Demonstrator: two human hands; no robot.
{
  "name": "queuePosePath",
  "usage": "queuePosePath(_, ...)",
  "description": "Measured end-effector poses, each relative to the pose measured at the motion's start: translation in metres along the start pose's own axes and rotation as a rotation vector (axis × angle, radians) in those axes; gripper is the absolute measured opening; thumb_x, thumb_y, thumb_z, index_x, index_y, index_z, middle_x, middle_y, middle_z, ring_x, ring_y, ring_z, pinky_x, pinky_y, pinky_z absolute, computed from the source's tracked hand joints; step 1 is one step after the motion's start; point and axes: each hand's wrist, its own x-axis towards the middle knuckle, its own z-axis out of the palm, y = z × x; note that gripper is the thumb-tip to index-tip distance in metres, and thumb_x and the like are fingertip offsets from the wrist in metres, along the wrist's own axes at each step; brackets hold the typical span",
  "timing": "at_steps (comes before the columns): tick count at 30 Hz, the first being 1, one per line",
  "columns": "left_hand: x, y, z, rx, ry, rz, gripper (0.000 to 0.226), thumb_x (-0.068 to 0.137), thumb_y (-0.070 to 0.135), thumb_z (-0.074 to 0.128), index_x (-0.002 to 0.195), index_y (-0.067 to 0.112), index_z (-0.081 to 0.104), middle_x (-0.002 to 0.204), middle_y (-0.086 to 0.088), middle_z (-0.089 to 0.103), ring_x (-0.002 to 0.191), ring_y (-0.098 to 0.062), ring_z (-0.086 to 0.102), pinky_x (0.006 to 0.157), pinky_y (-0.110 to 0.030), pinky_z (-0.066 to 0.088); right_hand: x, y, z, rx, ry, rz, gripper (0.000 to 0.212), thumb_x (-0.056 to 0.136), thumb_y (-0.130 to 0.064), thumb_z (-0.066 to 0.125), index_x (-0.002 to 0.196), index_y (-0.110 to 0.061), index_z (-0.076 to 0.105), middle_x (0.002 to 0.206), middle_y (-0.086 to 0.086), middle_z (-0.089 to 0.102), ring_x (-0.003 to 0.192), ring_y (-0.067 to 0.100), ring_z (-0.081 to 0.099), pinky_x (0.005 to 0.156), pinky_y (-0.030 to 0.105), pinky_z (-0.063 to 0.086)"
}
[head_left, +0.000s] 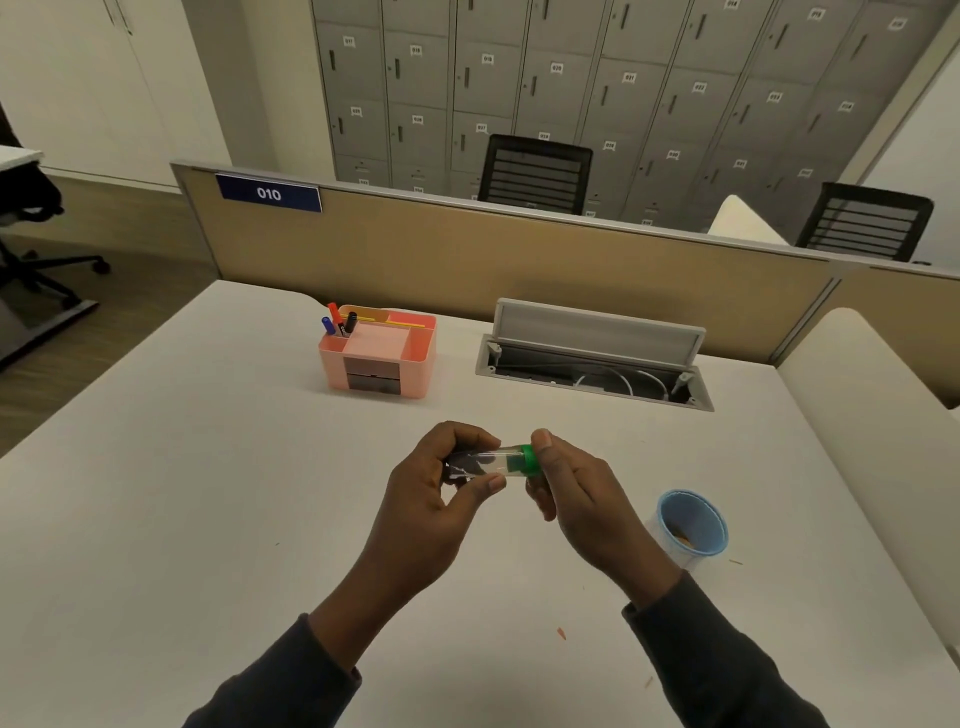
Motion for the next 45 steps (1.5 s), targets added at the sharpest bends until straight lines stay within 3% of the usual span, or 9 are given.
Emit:
queuePosePath(8,-0.004,-0.001,-0.004,0.068,0.074,0.115,0.018,0.087,0.020,0.074,0.102,0.016,0.064,0.100,0.009,0.072,0.098,-0.010,0.071,0.080,-0.020,0.060,0.005,-0.004,0.022,0.009,0.083,0.157,0.058,0.091,-0.063,0.027,0.063,-0.022,0.055,0.055,-0.007,0.052,0.052,0.004,0.050,0.054,0.017,0.043)
queuePosePath(13,0.000,0.004,-0.004,0.130,0.084,0.195,0.016,0.086,0.023,0.071,0.098,0.023,0.060,0.096,0.007,0.071,0.095,-0.002,0.067,0.075,-0.005,0.050,0.008,-0.002,0.034,0.021,0.076,0.189,0.068,0.091,-0.062,0.023,0.066,-0.011,0.059,0.060,0.003,0.056,0.055,0.006,0.051,0.060,0.026,0.046)
queuePosePath(19,0.014,-0.008,-0.012,0.155,0.045,0.129,0.020,0.087,0.024,0.075,0.103,0.024,0.064,0.096,0.020,0.067,0.090,-0.004,0.065,0.069,-0.010,0.050,0.021,0.005,0.042,0.151,0.155,0.197,0.052,0.090,-0.059,0.031,0.065,-0.022,0.058,0.060,-0.005,0.055,0.054,0.002,0.053,0.057,0.017,0.047)
queuePosePath(25,0.028,-0.033,-0.037,0.171,0.105,0.030,0.027,0.091,0.015,0.071,0.117,0.020,0.067,0.100,0.009,0.071,0.092,-0.006,0.065,0.072,-0.008,0.051,0.038,0.011,0.050,0.178,0.190,0.157,0.039,0.091,-0.051,0.035,0.081,-0.023,0.059,0.074,0.001,0.059,0.063,0.008,0.057,0.059,0.011,0.048)
queuePosePath(29,0.041,-0.042,-0.056,0.347,0.015,0.117,0.023,0.092,0.015,0.070,0.114,0.018,0.069,0.095,0.008,0.066,0.087,-0.011,0.063,0.072,-0.016,0.050,0.048,0.017,0.057,0.157,0.113,0.126,0.040,0.094,-0.050,0.034,0.085,-0.020,0.058,0.071,-0.002,0.054,0.056,0.001,0.052,0.054,0.012,0.044)
queuePosePath(35,0.075,-0.061,-0.073,0.716,-0.148,0.223,0.028,0.095,0.021,0.066,0.122,0.019,0.063,0.111,0.002,0.066,0.099,-0.015,0.059,0.084,-0.019,0.043,0.069,0.030,0.070,0.164,0.070,0.120,0.039,0.093,-0.053,0.035,0.086,-0.022,0.057,0.066,-0.002,0.055,0.054,0.001,0.051,0.054,0.013,0.045)
queuePosePath(40,0.118,-0.092,-0.088,0.675,-0.119,0.082,0.027,0.095,0.018,0.066,0.121,0.016,0.065,0.120,-0.005,0.070,0.106,-0.019,0.064,0.089,-0.021,0.045,0.089,0.053,0.088,0.128,0.116,0.237,0.041,0.095,-0.065,0.029,0.100,-0.034,0.055,0.085,-0.004,0.071,0.074,0.007,0.068,0.065,0.025,0.054)
queuePosePath(43,0.154,-0.119,-0.102,0.650,-0.030,-0.019,0.026,0.097,0.010,0.062,0.122,0.011,0.067,0.123,-0.011,0.070,0.110,-0.025,0.065,0.093,-0.025,0.047,0.084,0.080,0.105,-0.035,0.097,0.232,0.049,0.090,-0.075,0.030,0.109,-0.037,0.054,0.104,-0.008,0.068,0.089,-0.001,0.064,0.072,0.011,0.046)
queuePosePath(45,0.178,-0.136,-0.110,0.690,0.000,-0.064,0.025,0.099,0.008,0.057,0.122,0.009,0.068,0.124,-0.013,0.070,0.111,-0.028,0.065,0.096,-0.030,0.050,0.069,0.110,0.117,-0.231,0.048,0.212,0.063,0.090,-0.073,0.034,0.130,-0.028,0.052,0.127,-0.003,0.063,0.112,0.005,0.060,0.089,0.016,0.045)
